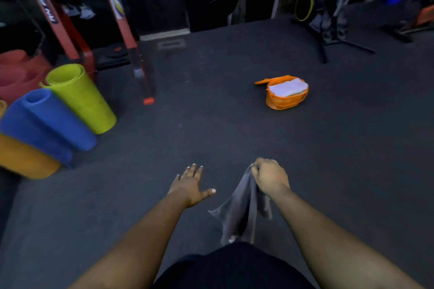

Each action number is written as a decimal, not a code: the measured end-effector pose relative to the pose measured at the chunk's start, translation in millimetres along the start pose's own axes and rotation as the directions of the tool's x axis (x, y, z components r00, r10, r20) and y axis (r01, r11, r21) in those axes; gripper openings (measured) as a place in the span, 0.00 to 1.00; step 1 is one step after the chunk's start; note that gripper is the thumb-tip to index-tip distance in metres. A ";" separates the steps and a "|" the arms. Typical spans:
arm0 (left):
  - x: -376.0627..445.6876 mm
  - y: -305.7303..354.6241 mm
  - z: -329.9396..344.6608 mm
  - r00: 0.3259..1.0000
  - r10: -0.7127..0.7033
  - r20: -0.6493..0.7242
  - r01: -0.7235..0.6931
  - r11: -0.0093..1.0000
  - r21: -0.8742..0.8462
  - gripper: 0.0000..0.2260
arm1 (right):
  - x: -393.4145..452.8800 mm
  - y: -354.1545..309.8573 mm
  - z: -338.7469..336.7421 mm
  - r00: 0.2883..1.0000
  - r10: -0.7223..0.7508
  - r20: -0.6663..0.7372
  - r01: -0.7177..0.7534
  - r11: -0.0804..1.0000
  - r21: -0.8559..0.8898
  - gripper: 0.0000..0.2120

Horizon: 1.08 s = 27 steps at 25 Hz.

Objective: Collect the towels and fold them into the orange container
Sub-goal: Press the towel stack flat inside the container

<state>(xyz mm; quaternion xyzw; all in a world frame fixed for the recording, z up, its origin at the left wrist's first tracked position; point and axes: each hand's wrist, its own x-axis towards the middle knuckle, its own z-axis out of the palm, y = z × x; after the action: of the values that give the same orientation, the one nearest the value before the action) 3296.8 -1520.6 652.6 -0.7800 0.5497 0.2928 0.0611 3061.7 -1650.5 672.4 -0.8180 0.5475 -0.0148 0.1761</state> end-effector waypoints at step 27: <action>489.2 431.0 -197.0 0.939 0.340 0.047 -0.340 0.905 0.255 0.46 | 380.8 402.8 -235.9 0.924 0.366 -0.114 -0.317 0.896 0.310 0.10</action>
<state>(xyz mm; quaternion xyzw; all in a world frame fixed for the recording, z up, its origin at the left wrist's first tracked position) 3098.2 -2172.1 655.6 -0.6573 0.7107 0.2250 0.1110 2804.2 -2194.0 706.9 -0.6704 0.6879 -0.1316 0.2449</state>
